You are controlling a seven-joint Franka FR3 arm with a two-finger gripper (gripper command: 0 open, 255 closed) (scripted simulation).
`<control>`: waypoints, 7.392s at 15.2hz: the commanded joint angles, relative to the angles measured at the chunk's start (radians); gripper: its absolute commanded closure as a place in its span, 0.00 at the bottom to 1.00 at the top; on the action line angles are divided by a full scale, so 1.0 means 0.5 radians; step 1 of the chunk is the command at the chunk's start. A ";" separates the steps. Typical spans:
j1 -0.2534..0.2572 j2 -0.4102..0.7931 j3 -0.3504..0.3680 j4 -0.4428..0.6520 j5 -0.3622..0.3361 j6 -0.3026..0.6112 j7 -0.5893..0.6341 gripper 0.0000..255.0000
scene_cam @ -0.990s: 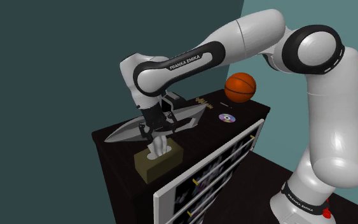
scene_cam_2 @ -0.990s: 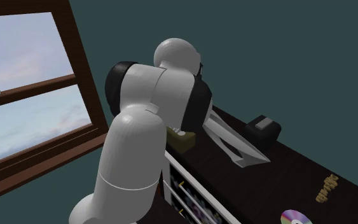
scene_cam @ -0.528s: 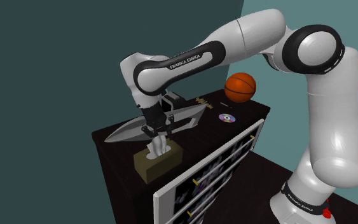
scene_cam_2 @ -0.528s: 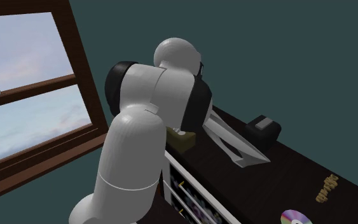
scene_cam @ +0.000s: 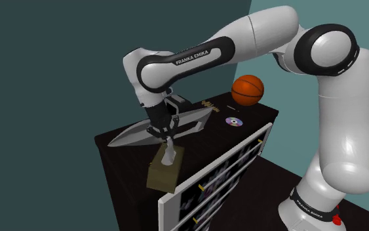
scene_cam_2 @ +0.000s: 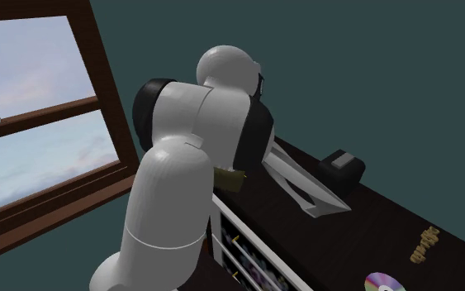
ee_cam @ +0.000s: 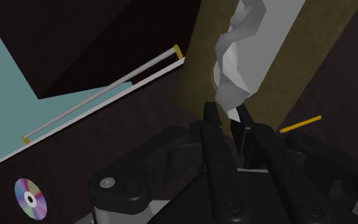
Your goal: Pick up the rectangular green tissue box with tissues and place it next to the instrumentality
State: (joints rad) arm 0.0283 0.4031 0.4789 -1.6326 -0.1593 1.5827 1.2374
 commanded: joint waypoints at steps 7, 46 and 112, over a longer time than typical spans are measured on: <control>0.003 -0.048 0.011 0.151 0.023 -0.194 -0.017 1.00; -0.149 -0.151 -0.053 0.883 -0.037 -0.998 -0.367 1.00; -1.096 -0.007 -0.352 0.047 -0.416 0.144 -1.347 1.00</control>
State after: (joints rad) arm -0.5147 0.3844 0.2850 -1.5911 -0.5247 1.6448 0.5558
